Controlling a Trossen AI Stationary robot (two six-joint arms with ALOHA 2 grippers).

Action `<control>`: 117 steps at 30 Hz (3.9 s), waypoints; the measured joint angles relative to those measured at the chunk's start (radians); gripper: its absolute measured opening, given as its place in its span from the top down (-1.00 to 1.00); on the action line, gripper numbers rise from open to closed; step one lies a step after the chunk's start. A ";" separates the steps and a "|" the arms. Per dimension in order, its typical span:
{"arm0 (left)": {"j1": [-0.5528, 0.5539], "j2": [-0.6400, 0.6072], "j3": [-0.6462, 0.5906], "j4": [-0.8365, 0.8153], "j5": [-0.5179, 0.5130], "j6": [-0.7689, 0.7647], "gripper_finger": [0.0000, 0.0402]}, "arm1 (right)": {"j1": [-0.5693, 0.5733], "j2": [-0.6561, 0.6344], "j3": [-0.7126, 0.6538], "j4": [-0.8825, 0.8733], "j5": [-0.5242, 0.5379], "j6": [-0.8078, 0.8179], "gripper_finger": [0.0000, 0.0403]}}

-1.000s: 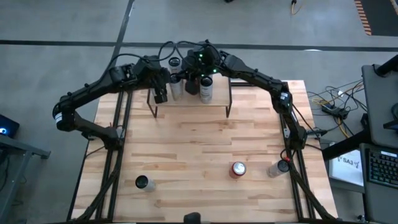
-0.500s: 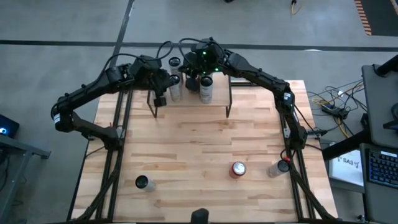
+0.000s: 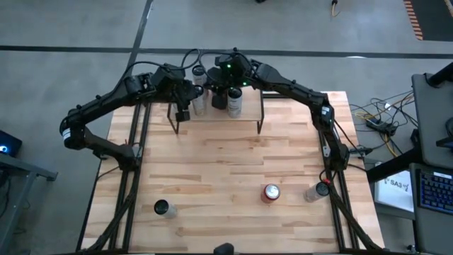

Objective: Place canned beverage on shelf
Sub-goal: Put the white soda can aligned with the other white soda can on the shelf, then put the red soda can aligned with the other red soda cans on the shelf

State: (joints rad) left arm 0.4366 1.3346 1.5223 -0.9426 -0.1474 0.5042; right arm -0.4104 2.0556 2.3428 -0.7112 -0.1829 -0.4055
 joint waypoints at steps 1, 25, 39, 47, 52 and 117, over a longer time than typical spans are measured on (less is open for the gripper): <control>0.000 0.000 0.000 -0.001 0.001 0.005 1.00 | 0.003 0.000 0.000 0.000 0.010 -0.004 0.96; 0.001 -0.024 -0.001 -0.011 -0.002 0.008 1.00 | 0.020 0.023 0.005 0.048 0.026 -0.021 0.96; 0.004 0.000 0.000 -0.006 -0.124 0.012 1.00 | 0.024 0.010 0.006 0.010 0.027 0.014 0.96; 0.004 0.002 0.000 -0.004 -0.168 0.008 1.00 | 0.048 0.008 0.006 0.011 0.028 0.047 0.96; 0.004 0.002 0.000 0.004 -0.169 0.005 1.00 | 0.057 0.008 0.006 0.015 0.027 0.053 0.96; -0.551 -0.372 -0.406 0.604 0.104 -0.246 1.00 | 0.790 -0.417 -0.717 -0.641 0.030 1.733 0.26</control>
State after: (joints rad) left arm -0.1146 0.9627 1.1160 -0.3382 -0.0434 0.2583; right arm 0.3794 1.6382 1.6260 -1.3525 -0.1530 1.3270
